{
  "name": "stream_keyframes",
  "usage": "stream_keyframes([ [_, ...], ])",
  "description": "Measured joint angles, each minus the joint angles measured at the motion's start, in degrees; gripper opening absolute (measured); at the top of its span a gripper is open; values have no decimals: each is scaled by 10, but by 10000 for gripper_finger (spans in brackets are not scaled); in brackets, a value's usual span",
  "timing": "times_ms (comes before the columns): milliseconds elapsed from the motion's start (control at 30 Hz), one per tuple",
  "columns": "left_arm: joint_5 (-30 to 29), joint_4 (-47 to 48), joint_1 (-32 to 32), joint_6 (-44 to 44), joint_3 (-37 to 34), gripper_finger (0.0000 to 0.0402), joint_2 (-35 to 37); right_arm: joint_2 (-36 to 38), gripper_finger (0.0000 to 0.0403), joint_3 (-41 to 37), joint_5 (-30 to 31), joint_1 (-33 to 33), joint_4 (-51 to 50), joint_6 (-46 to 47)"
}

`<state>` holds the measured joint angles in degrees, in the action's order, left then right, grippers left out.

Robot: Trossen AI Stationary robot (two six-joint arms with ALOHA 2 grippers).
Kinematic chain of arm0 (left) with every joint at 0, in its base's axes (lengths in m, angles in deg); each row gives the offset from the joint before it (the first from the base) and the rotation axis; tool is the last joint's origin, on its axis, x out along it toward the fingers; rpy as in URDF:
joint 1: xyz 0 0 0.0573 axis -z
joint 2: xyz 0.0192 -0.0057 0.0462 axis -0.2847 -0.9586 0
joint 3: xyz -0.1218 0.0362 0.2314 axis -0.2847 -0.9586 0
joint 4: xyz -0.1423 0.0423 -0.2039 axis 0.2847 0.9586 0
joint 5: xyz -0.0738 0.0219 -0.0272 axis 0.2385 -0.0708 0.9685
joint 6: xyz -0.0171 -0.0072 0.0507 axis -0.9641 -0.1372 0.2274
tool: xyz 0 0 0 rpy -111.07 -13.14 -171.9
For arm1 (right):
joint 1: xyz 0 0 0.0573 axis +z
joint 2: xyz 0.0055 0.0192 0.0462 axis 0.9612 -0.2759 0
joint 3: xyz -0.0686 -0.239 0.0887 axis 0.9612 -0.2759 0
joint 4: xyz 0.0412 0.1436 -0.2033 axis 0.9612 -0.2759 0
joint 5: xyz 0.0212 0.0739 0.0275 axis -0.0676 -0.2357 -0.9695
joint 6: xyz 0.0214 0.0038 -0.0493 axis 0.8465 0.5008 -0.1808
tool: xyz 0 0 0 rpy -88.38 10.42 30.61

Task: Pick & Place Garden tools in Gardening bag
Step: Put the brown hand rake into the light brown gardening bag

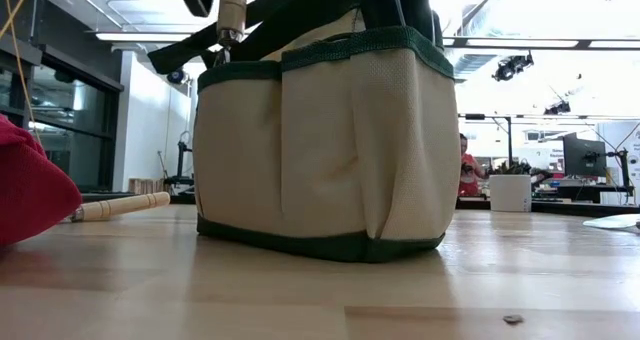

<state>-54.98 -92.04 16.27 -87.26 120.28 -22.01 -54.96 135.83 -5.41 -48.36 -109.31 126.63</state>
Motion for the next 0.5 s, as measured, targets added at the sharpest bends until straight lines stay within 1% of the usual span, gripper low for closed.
stream_keyframes([
  [100,19,44,2,-17,0,148,12,0,235,0,-1,0,0,-1],
  [200,35,61,3,-30,0,148,15,0,235,0,-1,0,-1,-1],
  [300,37,92,4,-36,0,148,15,0,235,0,0,0,-2,-1],
  [500,37,107,2,-46,0,147,15,0,235,0,0,0,-3,-1],
])
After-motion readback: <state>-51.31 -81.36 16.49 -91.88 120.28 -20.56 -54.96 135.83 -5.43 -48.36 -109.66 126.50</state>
